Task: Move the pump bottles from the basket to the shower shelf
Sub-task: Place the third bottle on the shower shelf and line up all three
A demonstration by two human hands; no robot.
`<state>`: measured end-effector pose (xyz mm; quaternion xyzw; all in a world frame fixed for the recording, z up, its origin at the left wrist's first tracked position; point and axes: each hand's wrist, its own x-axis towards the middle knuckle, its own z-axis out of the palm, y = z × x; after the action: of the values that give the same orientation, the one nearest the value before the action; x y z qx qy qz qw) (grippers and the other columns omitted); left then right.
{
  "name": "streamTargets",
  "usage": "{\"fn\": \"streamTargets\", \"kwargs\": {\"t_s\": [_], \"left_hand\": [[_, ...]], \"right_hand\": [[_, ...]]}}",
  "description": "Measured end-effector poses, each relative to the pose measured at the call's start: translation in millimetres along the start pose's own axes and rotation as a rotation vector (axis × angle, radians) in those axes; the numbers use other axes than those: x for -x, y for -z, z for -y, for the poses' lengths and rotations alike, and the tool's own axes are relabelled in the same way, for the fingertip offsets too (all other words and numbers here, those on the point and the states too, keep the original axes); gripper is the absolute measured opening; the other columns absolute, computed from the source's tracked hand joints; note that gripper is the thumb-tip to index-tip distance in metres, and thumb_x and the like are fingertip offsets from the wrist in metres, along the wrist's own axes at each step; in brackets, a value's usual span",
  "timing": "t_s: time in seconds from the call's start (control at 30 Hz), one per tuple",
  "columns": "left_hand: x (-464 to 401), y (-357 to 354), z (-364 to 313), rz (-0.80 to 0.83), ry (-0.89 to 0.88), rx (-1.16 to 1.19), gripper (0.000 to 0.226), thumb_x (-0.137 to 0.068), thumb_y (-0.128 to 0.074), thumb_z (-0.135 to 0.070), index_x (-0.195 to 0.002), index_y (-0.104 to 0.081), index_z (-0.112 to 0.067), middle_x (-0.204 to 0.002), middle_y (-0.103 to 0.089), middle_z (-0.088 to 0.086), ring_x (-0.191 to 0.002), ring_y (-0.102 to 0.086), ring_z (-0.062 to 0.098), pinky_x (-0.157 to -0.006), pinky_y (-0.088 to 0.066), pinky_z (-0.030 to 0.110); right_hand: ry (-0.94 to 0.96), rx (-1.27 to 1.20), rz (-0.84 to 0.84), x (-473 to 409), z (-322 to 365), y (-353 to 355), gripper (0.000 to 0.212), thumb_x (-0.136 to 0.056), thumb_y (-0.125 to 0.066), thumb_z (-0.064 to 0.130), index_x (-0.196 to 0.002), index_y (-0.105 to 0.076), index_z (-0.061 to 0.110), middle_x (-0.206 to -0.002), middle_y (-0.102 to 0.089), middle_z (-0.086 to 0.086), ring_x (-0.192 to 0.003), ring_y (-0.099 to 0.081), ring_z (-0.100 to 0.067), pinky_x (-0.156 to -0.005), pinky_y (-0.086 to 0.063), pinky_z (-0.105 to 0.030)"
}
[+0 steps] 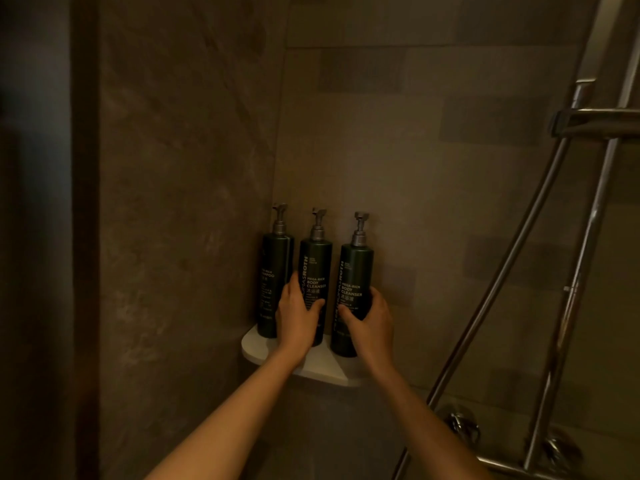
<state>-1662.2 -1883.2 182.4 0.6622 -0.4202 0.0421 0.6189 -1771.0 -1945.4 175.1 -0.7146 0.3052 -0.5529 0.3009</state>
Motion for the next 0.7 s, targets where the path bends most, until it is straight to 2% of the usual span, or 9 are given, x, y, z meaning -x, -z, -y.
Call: {"fn": "streamTargets", "kwargs": {"t_s": [0.17, 0.3, 0.47, 0.7], "left_hand": [[-0.7, 1.9, 0.1, 0.012, -0.001, -0.006, 0.073, -0.085, -0.066, -0.017, -0.148, -0.028, -0.015, -0.145, -0.042, 0.009, -0.134, -0.042, 0.024, -0.110, -0.036, 0.040], [-1.0, 3.3, 0.4, 0.022, -0.003, 0.005, 0.073, -0.086, -0.066, -0.015, -0.148, -0.029, -0.014, -0.146, -0.041, 0.010, -0.135, -0.040, 0.024, -0.111, -0.035, 0.040], [-1.2, 3.4, 0.8, 0.030, -0.001, 0.018, 0.073, -0.085, -0.066, -0.015, -0.148, -0.028, -0.014, -0.146, -0.041, 0.010, -0.135, -0.040, 0.024, -0.111, -0.035, 0.039], [-0.6, 4.6, 1.4, 0.036, 0.000, 0.021, 0.073, -0.086, -0.066, -0.016, -0.148, -0.028, -0.015, -0.146, -0.041, 0.008, -0.136, -0.040, 0.024, -0.111, -0.035, 0.040]], "right_hand": [[-0.014, 0.008, -0.025, -1.4, -0.6, -2.4, 0.066, -0.075, -0.075, 0.028, -0.131, -0.043, 0.015, -0.127, -0.054, -0.004, -0.109, -0.055, -0.016, -0.086, -0.046, -0.028], [-0.018, 0.011, -0.005, -2.3, -1.7, 2.2, 0.072, -0.070, -0.078, 0.031, -0.130, -0.043, 0.014, -0.125, -0.054, -0.003, -0.109, -0.055, -0.017, -0.084, -0.045, -0.027], [-0.010, -0.018, 0.026, -0.6, -0.2, 3.7, 0.056, -0.073, -0.077, 0.023, -0.123, -0.050, 0.019, -0.116, -0.062, -0.002, -0.098, -0.058, -0.011, -0.077, -0.044, -0.022], [-0.011, -0.004, 0.003, -0.9, -3.4, 3.0, 0.058, -0.073, -0.076, 0.025, -0.125, -0.050, 0.019, -0.118, -0.063, -0.003, -0.100, -0.058, -0.012, -0.081, -0.047, -0.028]]}}
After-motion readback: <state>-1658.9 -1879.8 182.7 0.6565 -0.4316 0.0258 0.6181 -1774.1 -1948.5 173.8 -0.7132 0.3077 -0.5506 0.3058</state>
